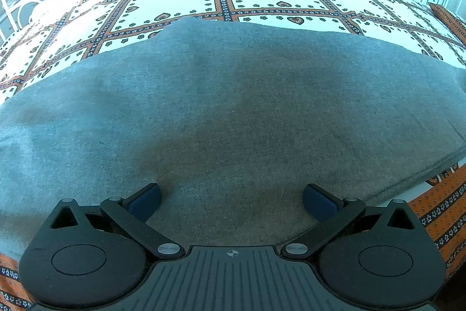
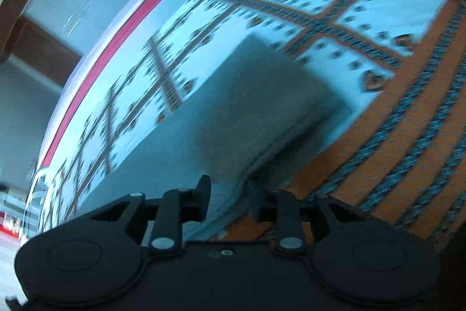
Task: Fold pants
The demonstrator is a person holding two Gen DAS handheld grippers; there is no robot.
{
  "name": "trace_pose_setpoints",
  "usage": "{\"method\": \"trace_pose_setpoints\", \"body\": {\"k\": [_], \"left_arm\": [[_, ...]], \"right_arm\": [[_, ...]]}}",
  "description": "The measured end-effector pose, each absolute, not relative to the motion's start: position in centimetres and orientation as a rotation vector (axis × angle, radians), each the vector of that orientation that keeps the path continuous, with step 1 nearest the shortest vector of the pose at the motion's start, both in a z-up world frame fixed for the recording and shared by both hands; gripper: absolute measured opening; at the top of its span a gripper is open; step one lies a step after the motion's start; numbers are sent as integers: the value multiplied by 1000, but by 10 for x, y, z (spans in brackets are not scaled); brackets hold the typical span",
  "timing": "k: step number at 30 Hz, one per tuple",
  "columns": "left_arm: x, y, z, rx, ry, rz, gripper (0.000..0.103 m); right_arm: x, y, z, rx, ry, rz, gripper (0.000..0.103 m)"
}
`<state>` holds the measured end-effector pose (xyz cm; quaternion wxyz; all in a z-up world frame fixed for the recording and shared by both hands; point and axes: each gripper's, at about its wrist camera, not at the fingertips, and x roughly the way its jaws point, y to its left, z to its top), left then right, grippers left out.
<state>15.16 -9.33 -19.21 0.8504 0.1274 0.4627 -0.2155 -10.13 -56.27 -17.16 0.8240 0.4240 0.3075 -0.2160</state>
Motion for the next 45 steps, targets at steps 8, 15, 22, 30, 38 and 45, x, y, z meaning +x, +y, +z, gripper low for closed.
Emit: {"method": "trace_pose_setpoints", "body": {"k": [8,15,22,30,38,45], "left_arm": [[149,-91,-192,262,965,-455,103],[148,-89,-192,263,968,-457,103],[150,-91,-192,263,972,-447,103],[151,-91,-192,263,973,-446,103],[151,-92,-193,264,973,-444,103],[151,-92,-193,262,972,-444,103]], "right_arm": [[-70,-520,-183,910,709,-315,0],[-79,-505,-169,744,752,-302,0],[-98,-529,-173,886,722,-389,15],[-140,-564,-173,1002,579,-615,16],[-147,-601,-178,1026,507,-757,23],[-141,-608,-172,981,479,-795,21]]}}
